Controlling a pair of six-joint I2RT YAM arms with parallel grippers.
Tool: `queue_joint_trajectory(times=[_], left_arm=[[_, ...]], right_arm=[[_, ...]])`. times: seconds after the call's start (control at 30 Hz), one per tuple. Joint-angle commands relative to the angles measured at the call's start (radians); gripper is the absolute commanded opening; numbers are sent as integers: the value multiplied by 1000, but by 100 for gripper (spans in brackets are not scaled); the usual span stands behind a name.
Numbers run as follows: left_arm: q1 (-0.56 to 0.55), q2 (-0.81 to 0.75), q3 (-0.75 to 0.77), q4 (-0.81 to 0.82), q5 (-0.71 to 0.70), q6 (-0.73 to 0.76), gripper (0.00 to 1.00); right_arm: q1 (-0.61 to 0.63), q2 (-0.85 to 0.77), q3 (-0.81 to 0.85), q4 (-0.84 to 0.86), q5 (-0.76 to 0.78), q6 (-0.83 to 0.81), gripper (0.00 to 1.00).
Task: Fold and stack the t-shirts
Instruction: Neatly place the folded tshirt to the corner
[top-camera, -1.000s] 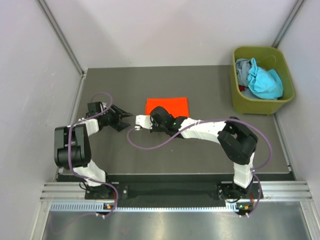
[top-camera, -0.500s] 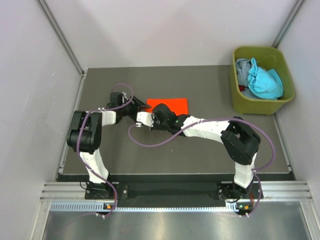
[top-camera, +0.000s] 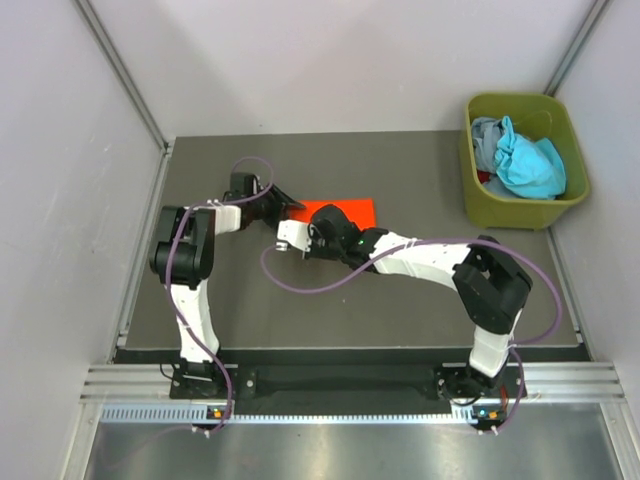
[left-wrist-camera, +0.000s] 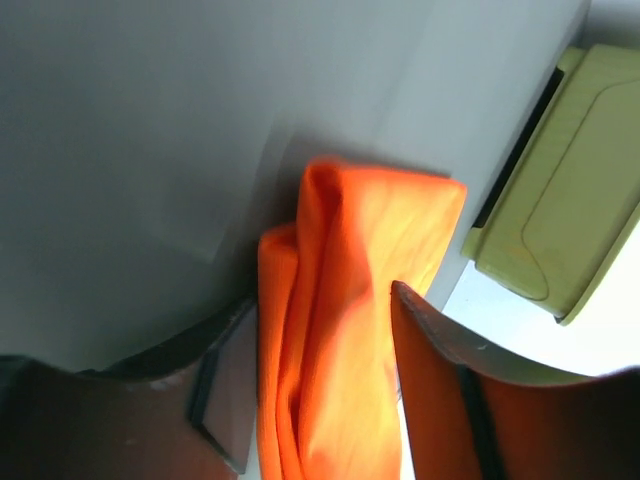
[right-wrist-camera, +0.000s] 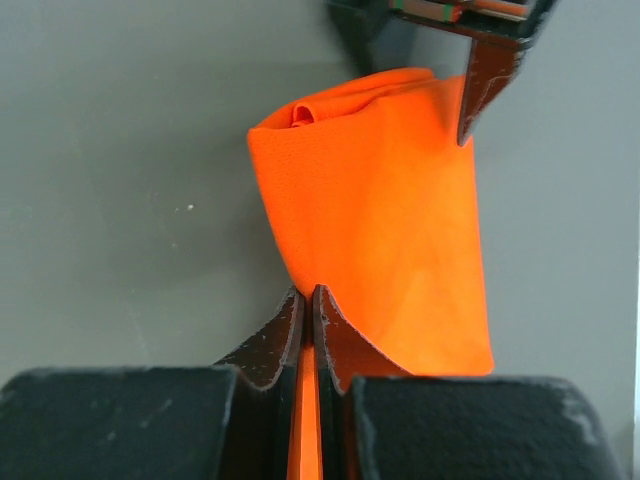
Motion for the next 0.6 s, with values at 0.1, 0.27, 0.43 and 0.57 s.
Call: queue_joint_trajectory(times=[0.1,0.27,0.43,0.57], left_arm=[[-2,89,64,-39,-26,56,44],[1,93,70,-38,-60,70,0],[16,37,17,-62,-193,66,0],[53,-92,-112,-88,-365,10,0]], right_arm=[[-6,-59,-19,39,-33,27,0],[-6,-59,-14,41,-32,51,5],[-6,-86,20,-9,28,172,38],[-8,-100,69,-184,97,309,55]])
